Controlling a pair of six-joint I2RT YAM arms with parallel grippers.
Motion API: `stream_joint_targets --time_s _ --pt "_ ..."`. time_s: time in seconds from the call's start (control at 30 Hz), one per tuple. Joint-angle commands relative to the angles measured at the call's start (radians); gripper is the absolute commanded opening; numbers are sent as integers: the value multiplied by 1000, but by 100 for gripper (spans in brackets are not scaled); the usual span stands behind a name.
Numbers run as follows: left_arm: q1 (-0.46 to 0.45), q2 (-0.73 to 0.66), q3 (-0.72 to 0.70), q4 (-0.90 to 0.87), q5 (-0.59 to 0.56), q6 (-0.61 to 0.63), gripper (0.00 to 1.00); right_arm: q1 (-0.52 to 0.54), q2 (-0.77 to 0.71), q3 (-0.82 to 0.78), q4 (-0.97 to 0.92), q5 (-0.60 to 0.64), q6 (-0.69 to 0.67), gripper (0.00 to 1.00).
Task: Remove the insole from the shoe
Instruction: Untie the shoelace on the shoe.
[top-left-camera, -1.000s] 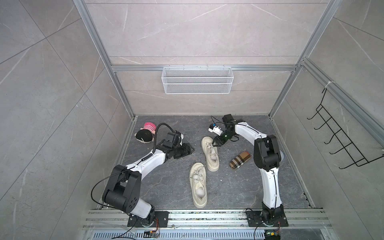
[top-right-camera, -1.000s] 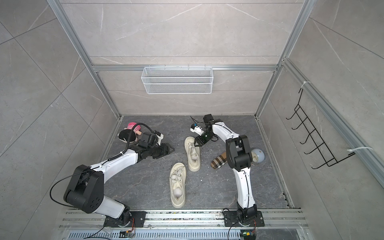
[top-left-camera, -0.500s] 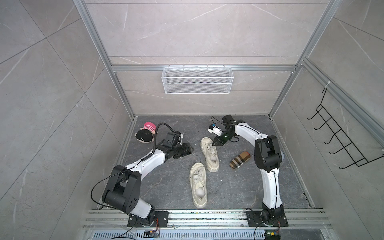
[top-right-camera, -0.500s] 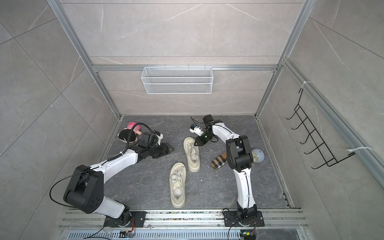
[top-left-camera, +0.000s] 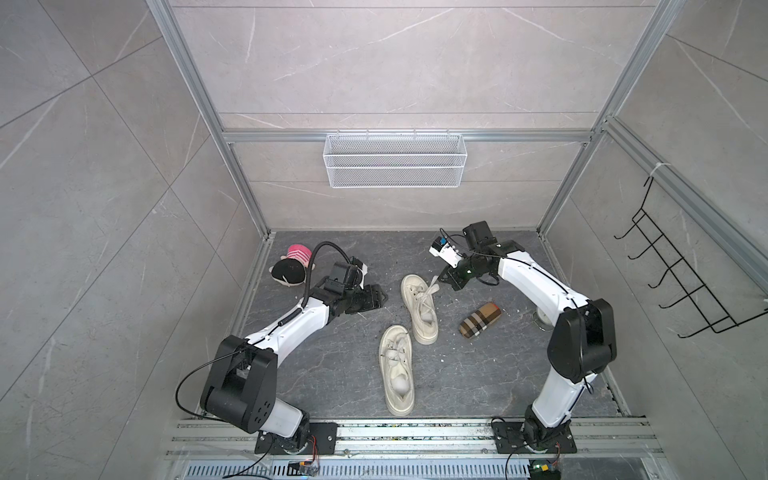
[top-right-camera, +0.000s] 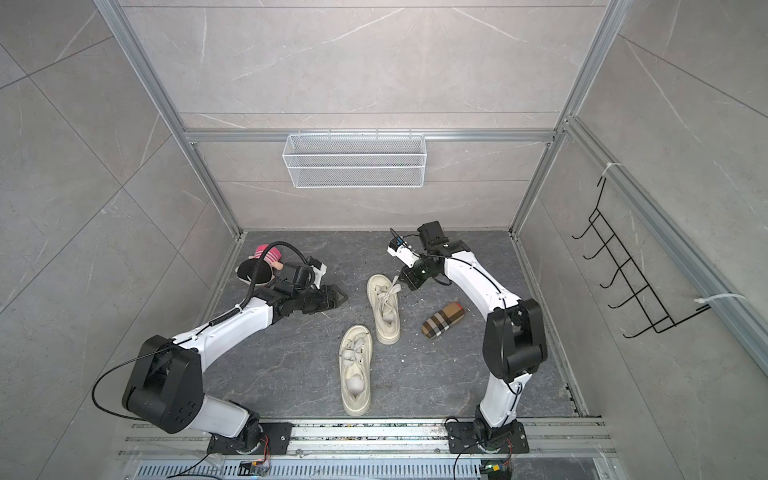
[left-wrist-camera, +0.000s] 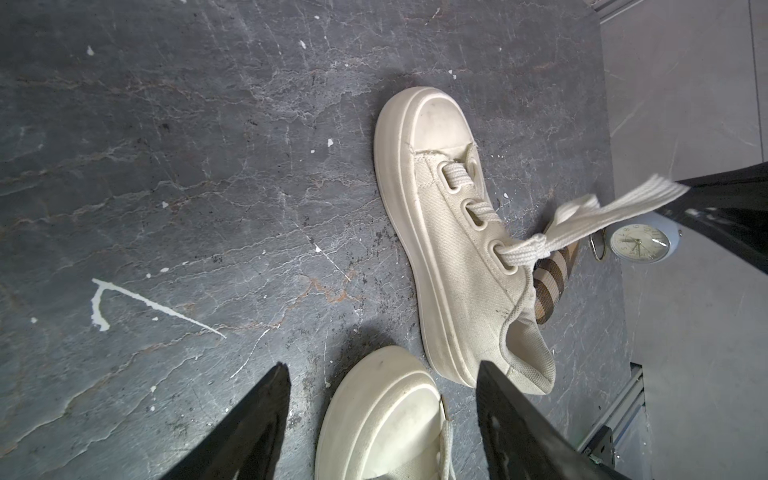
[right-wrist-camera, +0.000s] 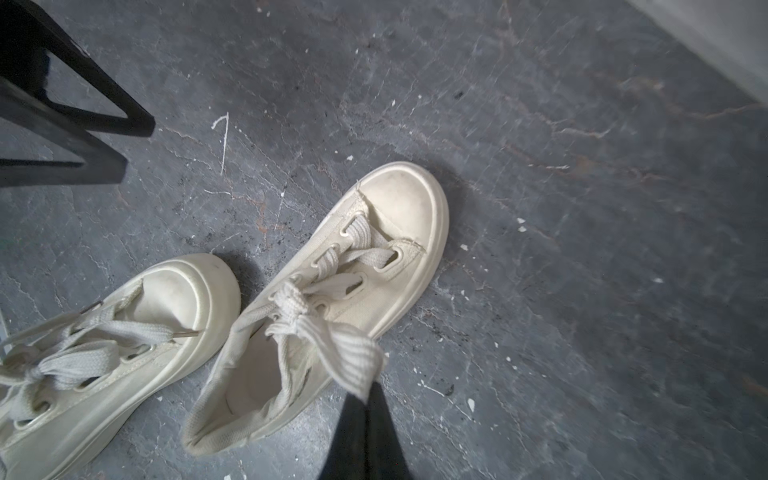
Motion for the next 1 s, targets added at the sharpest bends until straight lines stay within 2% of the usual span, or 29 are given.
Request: stream_joint_targets --time_s 0.0,0.47,0.97 --pt "-29 15 55 -8 29 54 73 6 -79 -23 34 7 53 0" --pt "-137 128 150 -2 54 96 73 7 -278 2 163 -96 244 0" --pt "-203 266 260 -1 86 101 72 7 -330 66 243 -30 373 0"
